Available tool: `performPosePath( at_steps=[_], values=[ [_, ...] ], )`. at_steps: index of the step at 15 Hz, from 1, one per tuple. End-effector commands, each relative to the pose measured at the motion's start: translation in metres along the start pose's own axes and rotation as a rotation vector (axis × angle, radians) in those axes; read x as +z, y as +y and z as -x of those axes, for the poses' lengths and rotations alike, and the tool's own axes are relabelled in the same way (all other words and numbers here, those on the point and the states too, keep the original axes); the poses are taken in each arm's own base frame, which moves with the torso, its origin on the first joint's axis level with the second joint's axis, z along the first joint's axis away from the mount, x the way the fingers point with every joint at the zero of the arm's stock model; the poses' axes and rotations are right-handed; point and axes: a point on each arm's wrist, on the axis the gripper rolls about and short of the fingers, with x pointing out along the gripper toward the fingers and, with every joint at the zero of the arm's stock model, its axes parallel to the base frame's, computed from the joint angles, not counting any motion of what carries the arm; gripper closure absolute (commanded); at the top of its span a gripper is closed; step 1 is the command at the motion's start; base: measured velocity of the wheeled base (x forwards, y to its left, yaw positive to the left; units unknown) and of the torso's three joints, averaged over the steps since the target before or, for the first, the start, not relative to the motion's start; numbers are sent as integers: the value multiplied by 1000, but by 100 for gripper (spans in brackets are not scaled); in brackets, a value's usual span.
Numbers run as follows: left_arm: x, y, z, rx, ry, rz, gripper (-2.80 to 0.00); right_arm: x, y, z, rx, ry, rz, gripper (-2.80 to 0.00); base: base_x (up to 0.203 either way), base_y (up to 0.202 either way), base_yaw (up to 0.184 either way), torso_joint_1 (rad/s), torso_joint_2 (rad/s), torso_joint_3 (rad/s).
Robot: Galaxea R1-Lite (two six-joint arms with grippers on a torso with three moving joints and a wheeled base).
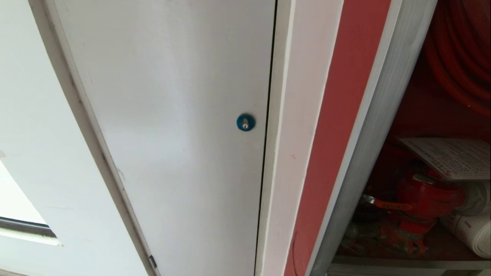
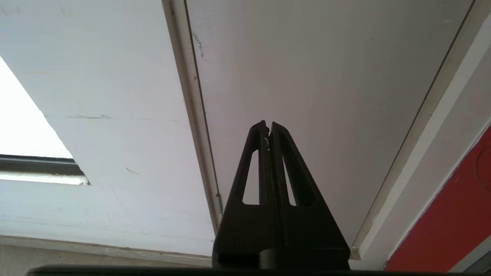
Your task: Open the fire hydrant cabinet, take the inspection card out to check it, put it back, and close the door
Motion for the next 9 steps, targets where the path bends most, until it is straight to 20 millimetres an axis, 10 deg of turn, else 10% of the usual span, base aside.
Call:
performPosePath(
  at_steps=[1, 9],
  values=[
    [-2, 0, 0, 0, 5, 0, 0, -5, -10, -16, 42, -17, 3, 0, 0, 0, 0, 0, 0, 0],
    [-2, 0, 0, -1, 5, 0, 0, -8, -21, -21, 23, -51, -64, 0, 0, 0, 0, 0, 0, 0]
  ],
)
